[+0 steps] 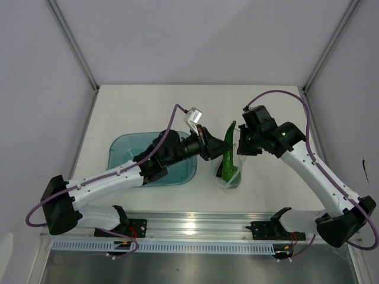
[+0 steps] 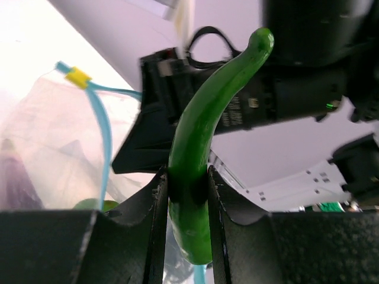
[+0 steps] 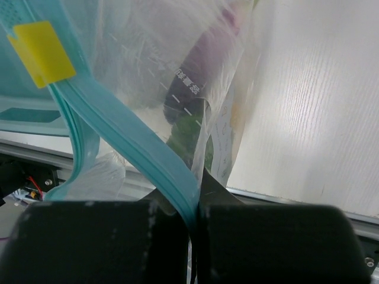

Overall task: Place the food in the zip-top bag and seal the zipper
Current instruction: Place the fake vegetable in the zipper food storage bag.

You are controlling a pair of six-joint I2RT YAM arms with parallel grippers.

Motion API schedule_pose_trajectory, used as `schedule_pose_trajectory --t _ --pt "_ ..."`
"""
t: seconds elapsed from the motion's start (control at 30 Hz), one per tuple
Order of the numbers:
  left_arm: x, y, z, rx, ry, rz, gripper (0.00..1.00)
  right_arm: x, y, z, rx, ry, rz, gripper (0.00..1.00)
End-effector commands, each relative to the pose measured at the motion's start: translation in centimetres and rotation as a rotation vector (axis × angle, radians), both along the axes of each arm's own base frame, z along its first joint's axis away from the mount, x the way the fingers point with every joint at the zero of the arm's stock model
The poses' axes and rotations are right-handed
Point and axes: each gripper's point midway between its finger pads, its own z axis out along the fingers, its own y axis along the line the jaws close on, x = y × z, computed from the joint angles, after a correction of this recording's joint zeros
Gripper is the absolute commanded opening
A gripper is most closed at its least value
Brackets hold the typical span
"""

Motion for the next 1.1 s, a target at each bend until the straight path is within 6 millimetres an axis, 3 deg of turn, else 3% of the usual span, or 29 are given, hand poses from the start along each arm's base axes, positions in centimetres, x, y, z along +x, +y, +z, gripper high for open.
schedule_pose_trajectory --t 0.0,0.1,0.27,0.4,0.47,0.63,0.83,1.0,1.07 --pt "1.6 -0.1 -0.1 -0.006 0.022 0.109 0.01 0.4 0.6 2.9 0.088 -0.067 -0.013 0.0" --pt "2.0 -0.3 -2.3 0.035 0.056 0.133 0.09 0.3 0.5 3.2 0.103 -0.071 -0.015 0.0" --pt "1.9 -0.9 -4.7 0.113 0.065 0.122 0.11 0.5 0.4 3.3 0.111 -0.071 -0.019 0.0" --pt "1.5 -1.4 -6.3 0.162 0.071 0.089 0.19 0.7 0.2 3.3 0.11 -0.071 -0.022 0.0" --pt "1.1 -1.4 -7.5 0.195 0.076 0.068 0.32 0.8 0.0 3.2 0.108 -0.069 -0.024 0.0" --pt "-0.1 -1.1 -7.4 0.213 0.028 0.015 0.97 1.0 -0.4 3.1 0.097 -0.069 -0.027 0.0" --pt "-1.3 0.7 -4.5 0.182 -0.079 -0.009 1.0 1.1 -0.6 2.4 0.079 -0.056 -0.027 0.0" --pt "-0.4 3.3 -2.6 0.232 -0.112 0.097 0.99 0.8 -0.5 2.2 0.078 -0.048 0.012 0.0" --pt "0.1 4.4 -2.8 0.272 -0.121 0.144 0.99 0.7 -0.6 2.0 0.075 -0.049 0.018 0.0"
